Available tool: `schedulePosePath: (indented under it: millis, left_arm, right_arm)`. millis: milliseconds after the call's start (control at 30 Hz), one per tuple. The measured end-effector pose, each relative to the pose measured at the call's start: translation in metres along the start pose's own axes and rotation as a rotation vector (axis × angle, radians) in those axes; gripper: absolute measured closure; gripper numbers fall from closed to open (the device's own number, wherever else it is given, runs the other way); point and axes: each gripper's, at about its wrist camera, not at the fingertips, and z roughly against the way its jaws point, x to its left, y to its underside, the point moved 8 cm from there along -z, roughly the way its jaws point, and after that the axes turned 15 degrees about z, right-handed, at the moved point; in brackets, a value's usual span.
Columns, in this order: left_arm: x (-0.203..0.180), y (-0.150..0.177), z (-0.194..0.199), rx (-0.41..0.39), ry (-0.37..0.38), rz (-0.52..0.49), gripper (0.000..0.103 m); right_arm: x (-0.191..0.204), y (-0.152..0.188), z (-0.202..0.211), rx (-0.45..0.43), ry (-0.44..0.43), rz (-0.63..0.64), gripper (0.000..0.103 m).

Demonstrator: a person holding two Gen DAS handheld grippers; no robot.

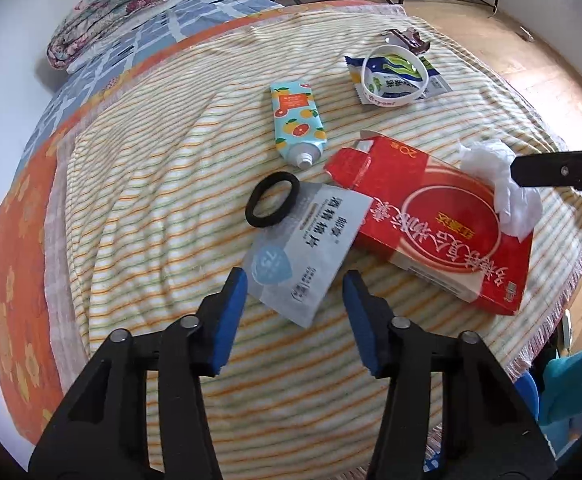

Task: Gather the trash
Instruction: 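Move both tools back over the towel toward the remaining trash, then grasp the white card with the left tool while the right tool grasps the crumpled tissue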

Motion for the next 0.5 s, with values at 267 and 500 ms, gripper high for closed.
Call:
schedulePosePath:
  millis: [267, 500]
  left_arm:
    - [0.01, -0.016, 0.009, -0.021, 0.052, 0.058, 0.069]
    - [0.018, -0.023, 0.004, -0.015, 0.055, 0.084, 0.089]
  right_arm:
    - [0.0, -0.003, -0.007, 0.007, -0.015, -0.018, 0.038]
    - [0.0, -0.005, -0.011, 0.011, -0.014, -0.015, 0.038]
